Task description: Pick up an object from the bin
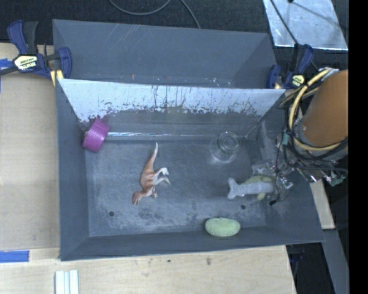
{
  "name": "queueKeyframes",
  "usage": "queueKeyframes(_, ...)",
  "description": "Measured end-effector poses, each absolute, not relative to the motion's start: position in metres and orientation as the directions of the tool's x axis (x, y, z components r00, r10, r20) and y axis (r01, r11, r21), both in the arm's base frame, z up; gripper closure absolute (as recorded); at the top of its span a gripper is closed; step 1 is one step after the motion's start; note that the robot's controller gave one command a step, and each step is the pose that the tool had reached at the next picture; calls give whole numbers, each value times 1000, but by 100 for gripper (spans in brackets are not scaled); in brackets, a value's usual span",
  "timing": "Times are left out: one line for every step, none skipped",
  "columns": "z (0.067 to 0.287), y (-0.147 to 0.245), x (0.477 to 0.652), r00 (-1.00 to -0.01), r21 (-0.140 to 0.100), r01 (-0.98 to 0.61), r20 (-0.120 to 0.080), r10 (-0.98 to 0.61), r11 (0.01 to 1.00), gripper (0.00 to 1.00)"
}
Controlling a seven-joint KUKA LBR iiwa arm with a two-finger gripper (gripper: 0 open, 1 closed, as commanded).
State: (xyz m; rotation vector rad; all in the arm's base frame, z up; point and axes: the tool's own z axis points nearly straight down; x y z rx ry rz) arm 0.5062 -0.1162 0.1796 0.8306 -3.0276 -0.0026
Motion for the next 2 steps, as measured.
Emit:
queueKeyframes(195, -113, 505, -855, 2, -518, 0, -518, 855, 100)
queueKeyframes(219, -107, 511, -813, -8, -582, -7, -582, 813, 100)
